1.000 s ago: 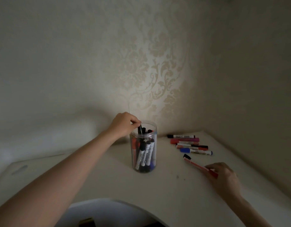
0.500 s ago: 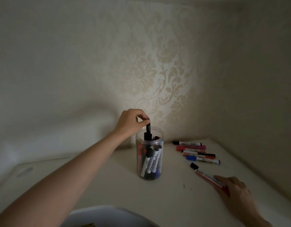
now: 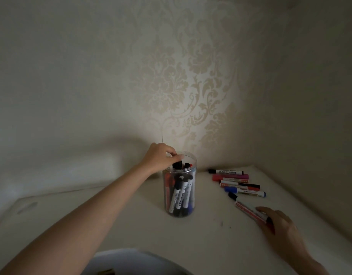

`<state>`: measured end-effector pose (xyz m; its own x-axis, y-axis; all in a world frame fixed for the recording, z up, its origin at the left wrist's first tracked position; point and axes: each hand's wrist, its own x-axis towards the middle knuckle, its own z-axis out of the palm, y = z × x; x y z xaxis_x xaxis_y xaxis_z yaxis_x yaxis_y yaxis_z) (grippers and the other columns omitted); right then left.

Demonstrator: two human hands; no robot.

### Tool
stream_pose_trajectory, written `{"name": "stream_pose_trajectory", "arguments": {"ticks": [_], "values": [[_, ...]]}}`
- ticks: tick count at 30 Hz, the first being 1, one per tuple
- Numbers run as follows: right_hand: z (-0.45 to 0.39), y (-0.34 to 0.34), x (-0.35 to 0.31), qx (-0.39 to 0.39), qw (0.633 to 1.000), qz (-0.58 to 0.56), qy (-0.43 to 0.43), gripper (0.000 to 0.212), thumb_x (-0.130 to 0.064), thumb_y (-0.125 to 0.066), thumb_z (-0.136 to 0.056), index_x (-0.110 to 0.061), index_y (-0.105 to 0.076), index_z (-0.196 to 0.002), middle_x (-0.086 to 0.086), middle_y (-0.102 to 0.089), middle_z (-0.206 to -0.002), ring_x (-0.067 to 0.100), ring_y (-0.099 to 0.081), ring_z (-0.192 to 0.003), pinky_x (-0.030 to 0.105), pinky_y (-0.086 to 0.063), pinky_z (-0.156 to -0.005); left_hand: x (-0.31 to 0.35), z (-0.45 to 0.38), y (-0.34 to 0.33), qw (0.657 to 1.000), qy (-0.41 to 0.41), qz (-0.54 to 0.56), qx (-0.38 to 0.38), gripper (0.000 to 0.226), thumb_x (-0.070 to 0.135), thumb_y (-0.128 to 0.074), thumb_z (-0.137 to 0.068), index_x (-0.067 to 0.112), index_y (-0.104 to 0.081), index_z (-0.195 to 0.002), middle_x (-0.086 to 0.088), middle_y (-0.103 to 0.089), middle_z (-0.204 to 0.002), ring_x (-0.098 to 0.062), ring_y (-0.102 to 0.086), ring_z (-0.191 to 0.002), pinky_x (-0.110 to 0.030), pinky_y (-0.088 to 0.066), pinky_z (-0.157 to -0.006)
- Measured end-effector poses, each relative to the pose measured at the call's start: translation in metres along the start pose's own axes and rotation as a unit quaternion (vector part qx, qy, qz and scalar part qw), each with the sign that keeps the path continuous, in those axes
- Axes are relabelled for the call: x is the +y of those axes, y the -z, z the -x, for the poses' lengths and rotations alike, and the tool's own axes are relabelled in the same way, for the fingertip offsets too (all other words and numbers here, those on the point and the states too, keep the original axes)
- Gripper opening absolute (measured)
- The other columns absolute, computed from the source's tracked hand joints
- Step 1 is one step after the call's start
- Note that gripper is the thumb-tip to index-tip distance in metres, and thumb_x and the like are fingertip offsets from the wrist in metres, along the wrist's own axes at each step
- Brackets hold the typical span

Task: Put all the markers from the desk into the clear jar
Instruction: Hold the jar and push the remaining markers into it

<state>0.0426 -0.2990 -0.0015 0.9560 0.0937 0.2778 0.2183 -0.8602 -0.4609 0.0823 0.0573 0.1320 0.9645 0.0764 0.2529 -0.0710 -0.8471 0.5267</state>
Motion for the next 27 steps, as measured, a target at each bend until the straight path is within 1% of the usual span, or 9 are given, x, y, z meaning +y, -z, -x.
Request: {"name": "stream_pose_trajectory", "arguments": {"ticks": [3,6,9,11,13,15,17,21,27], "values": [[0.001,-0.001,0.002,0.009,1.000,-0.012,0.016,0.031,-0.008,-0.066,-0.084,-0.013,-0.065,-0.115,0.012,-0.065,-0.097,0.030,-0.062,-0.085,0.043,-0.051,-0.076,-0.004,0.005,0.011,0.988,0.010,0.141,-0.070,0.044,0.068,-0.046,-0.092,0.039,-0.077,-0.099,0.011,-0.068,-0.123,-0.008,-0.057,-0.117,-0.030,-0.041,-0.102],[-0.001,-0.002,0.005,0.006,0.998,-0.025,0.049,0.033,-0.006,-0.066,-0.084,-0.014,-0.066,-0.116,0.006,-0.065,-0.097,0.022,-0.062,-0.084,0.037,-0.052,-0.076,-0.016,0.012,0.013,0.942,0.029,0.327,-0.072,0.062,0.083,-0.062,-0.065,0.048,-0.059,-0.116,0.011,-0.057,-0.135,-0.004,-0.052,-0.122,-0.031,-0.037,-0.104],[-0.007,-0.010,-0.003,0.006,0.997,-0.053,0.060,0.032,-0.012,-0.067,-0.084,-0.018,-0.066,-0.116,-0.001,-0.066,-0.098,0.013,-0.061,-0.084,0.025,-0.047,-0.076,-0.040,0.020,-0.004,0.917,0.024,0.360,-0.171,0.125,0.058,-0.095,-0.041,0.043,-0.029,-0.147,0.005,-0.043,-0.147,-0.014,-0.043,-0.135,-0.040,-0.035,-0.115],[-0.013,-0.019,-0.013,0.005,0.996,-0.060,0.058,0.031,-0.019,-0.067,-0.085,-0.022,-0.065,-0.115,-0.002,-0.067,-0.099,0.011,-0.060,-0.083,0.022,-0.044,-0.071,-0.048,0.029,-0.022,0.925,0.019,0.320,-0.206,0.145,0.039,-0.102,-0.036,0.048,-0.013,-0.151,0.007,-0.045,-0.148,-0.015,-0.047,-0.136,-0.042,-0.040,-0.115],[-0.018,-0.028,-0.022,-0.006,0.998,-0.050,0.044,0.030,-0.027,-0.065,-0.086,-0.026,-0.064,-0.116,-0.004,-0.067,-0.100,0.012,-0.060,-0.084,0.022,-0.044,-0.069,-0.049,0.035,-0.038,0.932,0.024,0.317,-0.172,0.142,0.029,-0.102,-0.036,0.044,-0.019,-0.150,0.010,-0.053,-0.144,-0.012,-0.055,-0.130,-0.038,-0.046,-0.111],[-0.022,-0.035,-0.025,-0.008,0.999,-0.039,0.026,0.031,-0.033,-0.062,-0.087,-0.028,-0.063,-0.118,-0.005,-0.064,-0.097,0.011,-0.059,-0.082,0.021,-0.046,-0.068,-0.049,0.038,-0.049,0.931,0.018,0.349,-0.106,0.123,0.025,-0.099,-0.037,0.042,-0.037,-0.142,0.013,-0.059,-0.136,-0.011,-0.059,-0.126,-0.030,-0.050,-0.105],[-0.024,-0.039,-0.024,0.003,0.999,-0.040,0.020,0.032,-0.035,-0.062,-0.087,-0.029,-0.061,-0.119,-0.006,-0.063,-0.098,0.010,-0.059,-0.083,0.022,-0.048,-0.071,-0.049,0.042,-0.055,0.933,-0.035,0.354,-0.054,0.112,0.018,-0.098,-0.040,0.044,-0.044,-0.134,0.013,-0.060,-0.134,-0.010,-0.057,-0.128,-0.028,-0.050,-0.105],[-0.026,-0.042,-0.019,0.014,0.999,-0.027,0.038,0.026,-0.031,-0.063,-0.086,-0.026,-0.068,-0.111,-0.004,-0.063,-0.100,0.013,-0.060,-0.086,0.026,-0.050,-0.077,-0.043,0.054,-0.058,0.945,-0.170,0.279,0.010,0.110,0.015,-0.099,-0.049,0.037,-0.039,-0.139,0.017,-0.055,-0.135,-0.008,-0.053,-0.131,-0.018,-0.044,-0.105],[-0.023,-0.042,-0.021,0.044,0.998,-0.022,0.048,0.024,-0.025,-0.070,-0.082,-0.021,-0.070,-0.105,0.001,-0.066,-0.102,0.020,-0.062,-0.090,0.035,-0.052,-0.077,-0.027,0.065,-0.057,0.944,-0.209,0.247,0.063,0.104,0.018,-0.098,-0.054,0.027,-0.041,-0.140,0.015,-0.051,-0.138,-0.018,-0.053,-0.131,-0.034,-0.050,-0.105]]}}
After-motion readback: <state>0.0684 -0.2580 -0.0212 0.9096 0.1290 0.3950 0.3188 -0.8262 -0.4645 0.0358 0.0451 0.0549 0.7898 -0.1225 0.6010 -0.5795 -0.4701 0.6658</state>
